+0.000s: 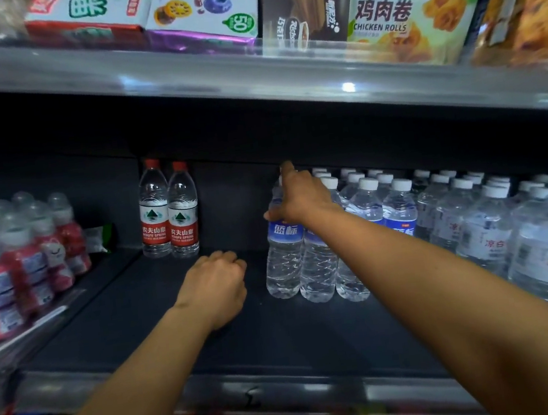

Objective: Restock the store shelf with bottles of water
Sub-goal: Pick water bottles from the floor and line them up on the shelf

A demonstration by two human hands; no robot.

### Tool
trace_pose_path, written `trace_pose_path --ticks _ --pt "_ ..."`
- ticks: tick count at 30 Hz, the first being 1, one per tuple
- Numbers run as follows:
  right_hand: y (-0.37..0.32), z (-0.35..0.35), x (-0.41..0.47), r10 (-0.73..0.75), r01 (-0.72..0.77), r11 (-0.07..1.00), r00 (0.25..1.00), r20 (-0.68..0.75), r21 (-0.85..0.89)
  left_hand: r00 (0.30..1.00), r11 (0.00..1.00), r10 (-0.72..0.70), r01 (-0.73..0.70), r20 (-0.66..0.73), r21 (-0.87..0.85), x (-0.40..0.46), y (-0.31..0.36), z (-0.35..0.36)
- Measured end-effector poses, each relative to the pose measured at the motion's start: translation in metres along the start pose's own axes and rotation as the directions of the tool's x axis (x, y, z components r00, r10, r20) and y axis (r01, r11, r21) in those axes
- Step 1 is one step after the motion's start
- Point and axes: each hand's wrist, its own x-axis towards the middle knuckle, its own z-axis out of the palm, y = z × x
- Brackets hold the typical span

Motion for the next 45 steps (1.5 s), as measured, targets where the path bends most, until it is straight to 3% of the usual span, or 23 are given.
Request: trace_pose_path --ticks 12,16,19,22,26,29,40,45 --pt "0.0 0.002 0.008 -0.001 0.001 0.999 1.0 -0.001 -0.048 1.0 1.0 0.006 -0.006 -0.002 -0.004 -0.005 -0.003 0.007" --pt "0.006 -0.002 0.006 -0.041 0.041 0.999 0.999 0.008 0.016 1.0 1.0 0.012 -0.012 0.005 -0.009 -0.008 -0.001 0.007" --pt "0.017 -0.018 0.005 -0.095 0.1 0.993 0.992 -0.084 0.056 1.0 1.0 0.019 -0.019 0.002 -0.016 -0.01 0.001 0.006" --pt "0.035 -0.035 0.008 -0.132 0.121 0.989 0.981 -0.14 -0.085 1.0 1.0 0.016 -0.016 0.005 -0.02 -0.01 0.002 0.006" --pt "0.058 -0.039 0.019 -0.02 0.021 0.988 1.0 0.011 -0.153 1.0 0.999 0.03 -0.03 0.004 -0.037 -0.006 0.009 0.004" --pt "0.063 -0.032 0.026 -0.039 0.048 0.993 0.996 0.086 -0.106 0.999 0.998 0.041 -0.041 -0.007 -0.042 -0.003 0.016 0.004" --pt "0.078 -0.03 0.025 -0.157 0.16 0.986 0.985 0.065 -0.054 0.999 0.998 0.052 -0.051 0.016 -0.046 -0.003 0.02 0.011" --pt "0.065 -0.034 0.019 -0.229 0.235 0.961 0.972 0.058 -0.145 0.999 0.998 0.048 -0.047 0.02 -0.051 -0.003 0.02 0.011"
